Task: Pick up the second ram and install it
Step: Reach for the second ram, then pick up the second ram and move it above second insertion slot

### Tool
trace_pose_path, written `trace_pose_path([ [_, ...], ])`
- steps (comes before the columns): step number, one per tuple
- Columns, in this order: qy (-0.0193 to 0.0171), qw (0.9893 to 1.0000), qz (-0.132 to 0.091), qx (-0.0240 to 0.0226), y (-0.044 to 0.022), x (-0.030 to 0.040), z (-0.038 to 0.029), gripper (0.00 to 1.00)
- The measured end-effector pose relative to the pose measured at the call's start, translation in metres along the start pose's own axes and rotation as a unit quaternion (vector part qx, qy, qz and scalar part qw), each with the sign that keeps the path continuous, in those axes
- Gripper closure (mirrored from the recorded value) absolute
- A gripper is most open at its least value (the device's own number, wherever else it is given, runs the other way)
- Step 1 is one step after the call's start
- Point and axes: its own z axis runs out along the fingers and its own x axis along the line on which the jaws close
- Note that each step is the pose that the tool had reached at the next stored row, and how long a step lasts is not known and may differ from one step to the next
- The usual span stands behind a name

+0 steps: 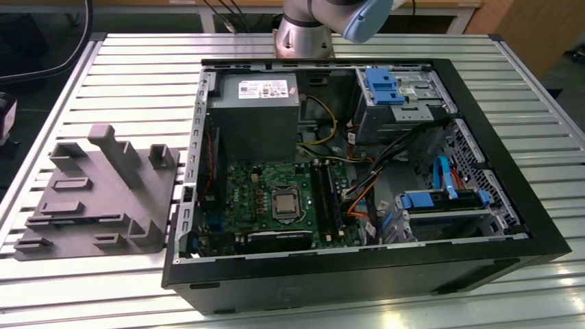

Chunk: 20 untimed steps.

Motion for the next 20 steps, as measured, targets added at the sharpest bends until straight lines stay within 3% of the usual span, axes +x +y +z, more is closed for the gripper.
trace_pose_path([
  [16, 0.0, 1.0, -0.001, -0.0002, -0.0002, 0.0, 0.0011, 0.89],
  [20, 0.0006, 0.9999, -0.014, -0.0005, -0.0002, 0.0, 0.0011, 0.89],
])
